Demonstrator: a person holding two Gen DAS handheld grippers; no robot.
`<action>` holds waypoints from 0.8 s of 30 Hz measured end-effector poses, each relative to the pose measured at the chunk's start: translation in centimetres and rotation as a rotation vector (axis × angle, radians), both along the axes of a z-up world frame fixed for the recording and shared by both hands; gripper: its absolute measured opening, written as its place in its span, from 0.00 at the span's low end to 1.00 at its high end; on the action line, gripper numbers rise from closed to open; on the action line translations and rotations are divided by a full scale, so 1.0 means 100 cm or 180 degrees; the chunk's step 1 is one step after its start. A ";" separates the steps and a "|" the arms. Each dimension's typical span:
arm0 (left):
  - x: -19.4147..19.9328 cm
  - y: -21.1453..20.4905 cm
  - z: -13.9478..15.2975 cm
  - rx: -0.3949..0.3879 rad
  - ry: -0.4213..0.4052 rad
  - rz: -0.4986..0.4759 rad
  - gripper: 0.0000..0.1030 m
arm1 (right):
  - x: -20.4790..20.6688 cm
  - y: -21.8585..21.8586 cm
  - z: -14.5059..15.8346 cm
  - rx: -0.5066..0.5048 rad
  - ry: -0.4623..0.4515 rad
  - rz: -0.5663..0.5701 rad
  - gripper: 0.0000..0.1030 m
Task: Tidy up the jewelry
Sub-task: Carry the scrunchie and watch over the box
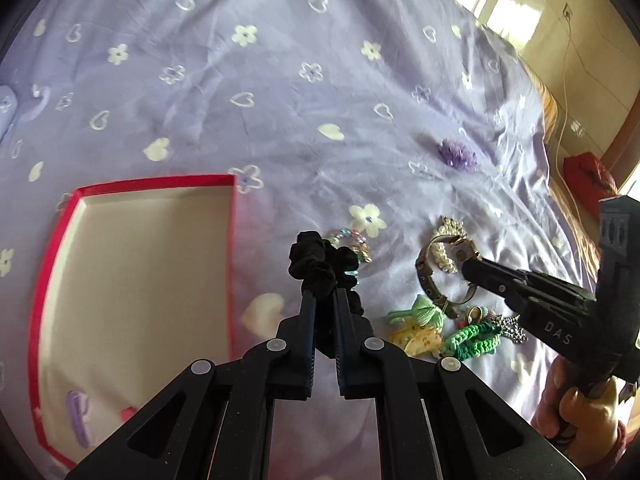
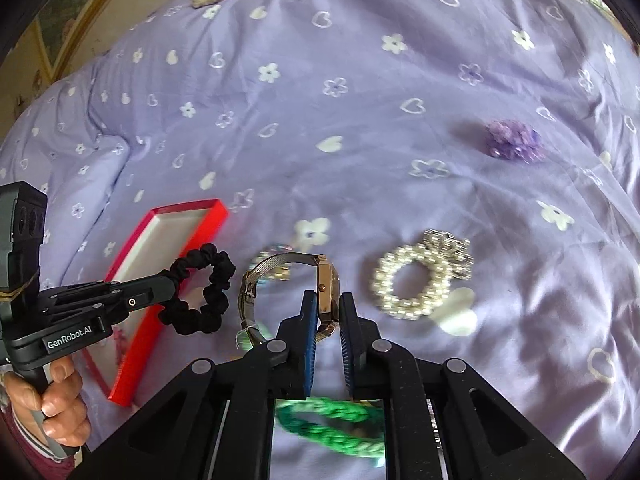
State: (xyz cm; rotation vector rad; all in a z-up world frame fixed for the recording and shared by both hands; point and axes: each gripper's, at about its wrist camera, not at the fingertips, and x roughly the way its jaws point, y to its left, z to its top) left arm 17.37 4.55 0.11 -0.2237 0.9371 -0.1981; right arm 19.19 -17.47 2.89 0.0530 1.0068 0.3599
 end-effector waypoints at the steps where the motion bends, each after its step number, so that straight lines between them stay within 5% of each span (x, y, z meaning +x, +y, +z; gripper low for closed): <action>1: -0.005 0.005 0.003 -0.0013 -0.0014 0.0024 0.07 | -0.001 0.006 0.001 0.0028 0.0003 0.0037 0.10; 24: -0.069 0.123 0.021 -0.0228 -0.0060 0.0717 0.07 | -0.011 0.151 -0.002 0.0170 0.0068 0.0839 0.10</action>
